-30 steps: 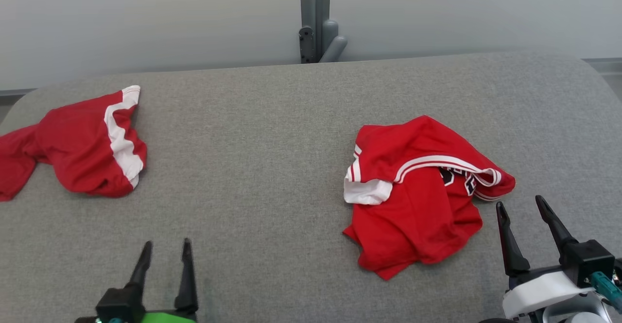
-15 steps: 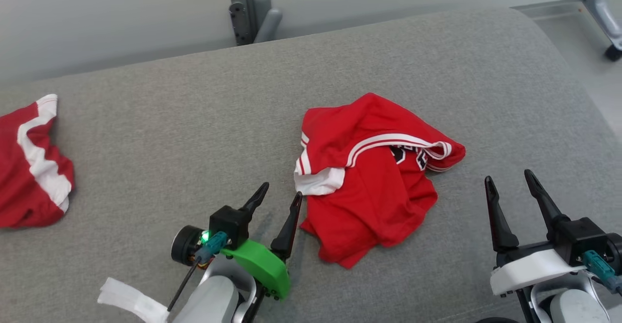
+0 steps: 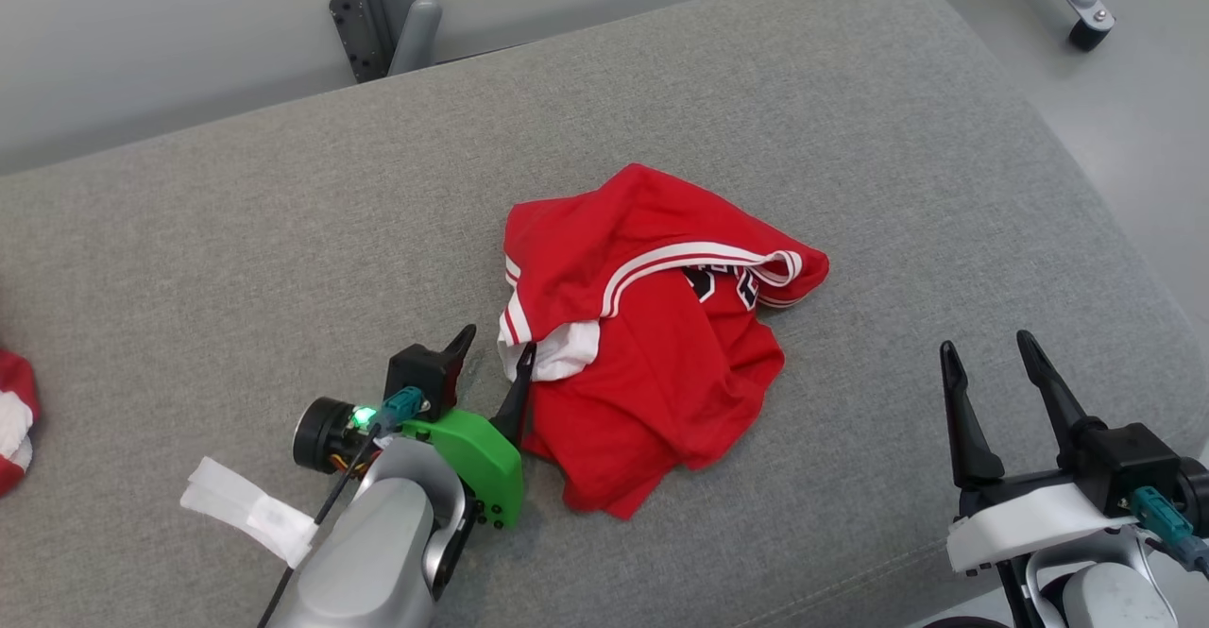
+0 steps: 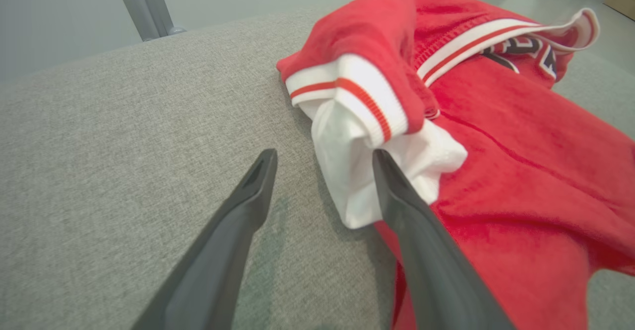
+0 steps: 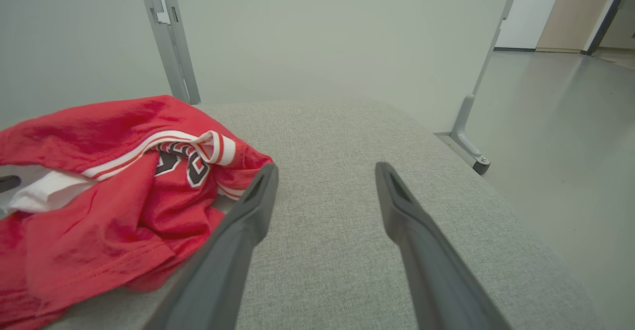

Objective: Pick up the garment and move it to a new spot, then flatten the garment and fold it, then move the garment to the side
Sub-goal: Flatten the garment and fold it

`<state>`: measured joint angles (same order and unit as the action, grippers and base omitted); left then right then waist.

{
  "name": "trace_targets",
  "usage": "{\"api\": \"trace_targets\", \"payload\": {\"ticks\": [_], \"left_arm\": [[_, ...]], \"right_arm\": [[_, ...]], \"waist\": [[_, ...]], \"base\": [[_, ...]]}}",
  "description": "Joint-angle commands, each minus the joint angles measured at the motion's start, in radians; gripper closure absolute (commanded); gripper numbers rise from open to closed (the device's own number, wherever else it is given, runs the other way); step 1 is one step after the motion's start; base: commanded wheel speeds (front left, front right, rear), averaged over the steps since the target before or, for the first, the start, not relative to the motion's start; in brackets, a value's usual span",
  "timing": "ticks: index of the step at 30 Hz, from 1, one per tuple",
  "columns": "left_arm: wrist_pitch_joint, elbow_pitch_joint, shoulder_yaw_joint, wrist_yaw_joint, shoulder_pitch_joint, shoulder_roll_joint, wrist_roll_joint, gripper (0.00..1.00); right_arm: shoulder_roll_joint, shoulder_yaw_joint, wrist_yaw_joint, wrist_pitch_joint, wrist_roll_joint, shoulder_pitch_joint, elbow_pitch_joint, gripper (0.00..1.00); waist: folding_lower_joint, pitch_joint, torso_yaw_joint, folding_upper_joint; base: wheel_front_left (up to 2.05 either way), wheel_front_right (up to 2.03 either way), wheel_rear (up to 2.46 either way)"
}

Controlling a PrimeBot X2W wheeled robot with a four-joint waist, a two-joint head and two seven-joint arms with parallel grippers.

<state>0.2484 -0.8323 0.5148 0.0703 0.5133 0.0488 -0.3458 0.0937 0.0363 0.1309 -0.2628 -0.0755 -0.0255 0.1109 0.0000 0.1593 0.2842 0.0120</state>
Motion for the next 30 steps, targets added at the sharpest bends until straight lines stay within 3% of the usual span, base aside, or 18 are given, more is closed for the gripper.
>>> {"api": "trace_targets", "payload": {"ticks": [1, 2, 3, 8, 11, 16, 30], "left_arm": [[0.008, -0.006, 0.001, 0.005, 0.013, 0.005, -0.011, 0.51], [0.01, -0.006, 0.004, 0.01, 0.02, 0.005, -0.017, 0.93], [0.009, -0.001, 0.008, 0.016, 0.024, 0.004, -0.029, 1.0], [0.014, 0.068, 0.007, 0.025, 0.055, 0.004, -0.103, 1.0], [0.013, 0.111, -0.014, 0.007, 0.085, 0.006, -0.123, 1.0], [-0.088, 0.191, -0.043, -0.02, 0.152, 0.058, -0.136, 1.0], [-0.522, 0.554, -0.103, -0.032, 0.343, 0.356, -0.131, 1.0]], "right_arm": [[-0.002, 0.003, 0.0, -0.003, -0.005, -0.009, -0.001, 0.0], [-0.002, 0.004, 0.0, -0.003, -0.005, -0.01, -0.001, 0.0], [-0.003, 0.005, 0.0, -0.003, -0.005, -0.011, 0.0, 0.0], [-0.004, 0.016, 0.0, -0.003, -0.009, -0.004, -0.001, 0.0], [-0.003, 0.021, 0.0, -0.003, -0.007, 0.008, 0.001, 0.0], [-0.002, 0.022, 0.0, -0.003, -0.003, 0.023, 0.001, 0.0], [0.012, 0.02, 0.0, -0.003, -0.003, 0.043, 0.002, 0.0]], "waist": [[0.0, 0.001, 0.0, -0.012], [0.0, 0.001, -0.001, -0.012], [0.0, 0.0, -0.001, -0.012], [0.0, -0.006, -0.014, -0.012], [0.0, -0.014, -0.028, -0.012], [0.0, -0.033, -0.053, -0.012], [0.0, -0.073, -0.088, -0.012]], "base": [[0.0, 0.0, 0.0], [0.0, 0.0, 0.0], [0.0, 0.0, 0.0], [0.0, 0.0, 0.0], [0.0, 0.0, 0.0], [0.0, 0.0, 0.0], [0.0, 0.0, 0.0]]}}
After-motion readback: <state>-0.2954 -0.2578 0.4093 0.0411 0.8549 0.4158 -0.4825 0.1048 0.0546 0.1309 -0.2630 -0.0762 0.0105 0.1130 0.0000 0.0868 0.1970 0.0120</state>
